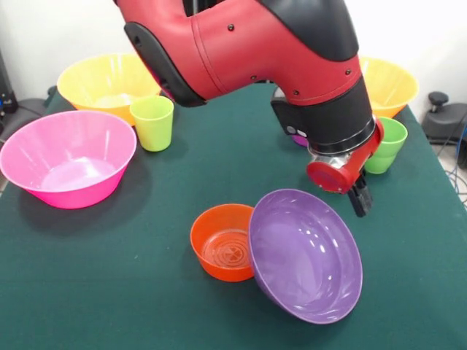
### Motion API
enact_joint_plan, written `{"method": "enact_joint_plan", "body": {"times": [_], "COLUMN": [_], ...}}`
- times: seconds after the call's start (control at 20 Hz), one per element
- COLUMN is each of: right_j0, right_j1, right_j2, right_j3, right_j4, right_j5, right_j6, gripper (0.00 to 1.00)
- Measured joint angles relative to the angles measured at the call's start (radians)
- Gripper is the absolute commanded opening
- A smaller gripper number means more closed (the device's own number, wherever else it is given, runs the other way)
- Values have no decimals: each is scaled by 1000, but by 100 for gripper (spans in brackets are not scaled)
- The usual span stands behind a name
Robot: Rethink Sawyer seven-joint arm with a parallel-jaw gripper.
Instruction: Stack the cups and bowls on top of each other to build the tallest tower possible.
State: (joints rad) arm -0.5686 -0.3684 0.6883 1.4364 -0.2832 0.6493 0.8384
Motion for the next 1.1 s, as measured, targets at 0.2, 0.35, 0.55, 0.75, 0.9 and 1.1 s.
{"method": "enact_joint_plan", "body": {"times": [0.2,0.35,0.55,0.75,0.9,1.1], "right_j0": [1,1,1,2,1,0], "right_j1": [14,21,22,25,27,37], "right_j2": [0,0,0,0,0,0], "right_j3": [-52,-82,-131,-162,-174,-187], "right_j4": [6,6,5,5,5,6], "right_j5": [52,89,141,157,158,157], "right_j6": [0,0,0,0,0,0], "gripper": [0,0,0,0,0,0]}}
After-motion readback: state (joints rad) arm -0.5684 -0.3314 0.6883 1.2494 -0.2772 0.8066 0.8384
